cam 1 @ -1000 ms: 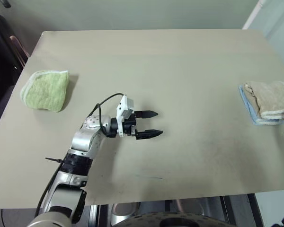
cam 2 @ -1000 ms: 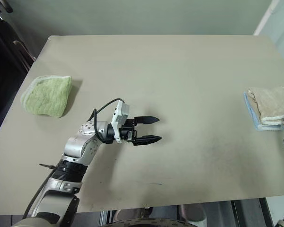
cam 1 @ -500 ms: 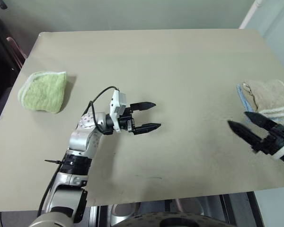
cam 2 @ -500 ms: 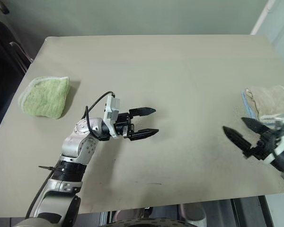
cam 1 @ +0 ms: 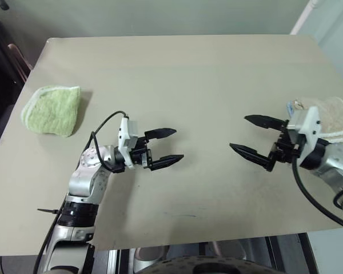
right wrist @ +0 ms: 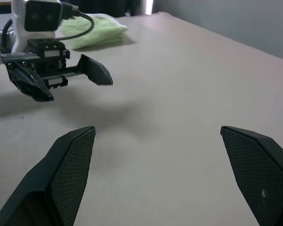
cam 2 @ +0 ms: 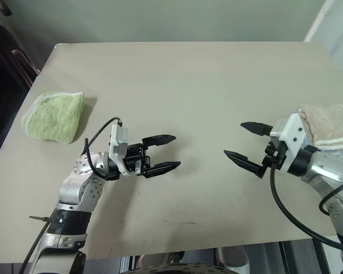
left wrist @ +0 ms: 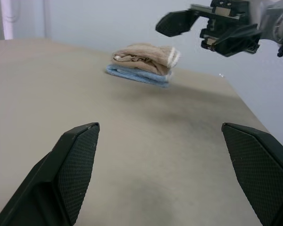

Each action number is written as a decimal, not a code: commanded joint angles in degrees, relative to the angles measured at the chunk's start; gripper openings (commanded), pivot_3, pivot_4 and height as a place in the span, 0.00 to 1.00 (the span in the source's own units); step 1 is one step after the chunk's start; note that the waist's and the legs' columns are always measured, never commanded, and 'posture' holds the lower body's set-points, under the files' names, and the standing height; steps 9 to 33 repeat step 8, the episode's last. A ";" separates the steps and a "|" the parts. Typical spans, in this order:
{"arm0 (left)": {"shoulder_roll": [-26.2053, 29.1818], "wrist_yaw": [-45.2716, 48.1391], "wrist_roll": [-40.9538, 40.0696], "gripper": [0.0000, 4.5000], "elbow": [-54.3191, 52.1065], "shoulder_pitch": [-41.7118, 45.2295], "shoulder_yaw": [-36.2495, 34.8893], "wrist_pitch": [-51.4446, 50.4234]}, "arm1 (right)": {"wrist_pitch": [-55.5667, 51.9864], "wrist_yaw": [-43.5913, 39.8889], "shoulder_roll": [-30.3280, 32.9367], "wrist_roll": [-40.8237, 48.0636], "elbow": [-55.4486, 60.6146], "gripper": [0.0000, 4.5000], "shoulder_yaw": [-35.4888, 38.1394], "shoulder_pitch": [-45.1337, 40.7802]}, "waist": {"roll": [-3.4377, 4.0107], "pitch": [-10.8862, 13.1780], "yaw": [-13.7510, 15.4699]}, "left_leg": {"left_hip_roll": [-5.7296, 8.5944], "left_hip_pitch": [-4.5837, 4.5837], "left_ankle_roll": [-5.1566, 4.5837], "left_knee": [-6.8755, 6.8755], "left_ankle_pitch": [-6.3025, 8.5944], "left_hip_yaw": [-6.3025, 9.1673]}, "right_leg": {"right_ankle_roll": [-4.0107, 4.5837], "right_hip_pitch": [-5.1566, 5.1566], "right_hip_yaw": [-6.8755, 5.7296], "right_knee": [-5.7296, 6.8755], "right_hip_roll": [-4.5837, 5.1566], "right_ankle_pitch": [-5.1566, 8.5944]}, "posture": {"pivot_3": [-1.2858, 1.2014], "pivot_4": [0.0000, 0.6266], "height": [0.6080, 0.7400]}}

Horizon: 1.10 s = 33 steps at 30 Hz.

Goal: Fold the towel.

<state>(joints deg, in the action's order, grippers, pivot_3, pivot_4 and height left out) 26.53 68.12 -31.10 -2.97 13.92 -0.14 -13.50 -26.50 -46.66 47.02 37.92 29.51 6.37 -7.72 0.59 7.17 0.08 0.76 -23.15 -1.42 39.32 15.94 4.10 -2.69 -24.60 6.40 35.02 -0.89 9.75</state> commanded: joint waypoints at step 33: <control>0.05 -1.84 0.18 1.00 -3.62 -1.96 -0.40 2.11 | 3.19 -7.05 -2.71 -4.18 -4.81 1.00 -5.91 -6.14 | -0.01 0.00 0.05 | -0.02 0.04 0.03 0.00 -0.03 0.00 | 0.17 0.02 -0.01 0.04 0.00 0.00 | 0.52 0.24 1.00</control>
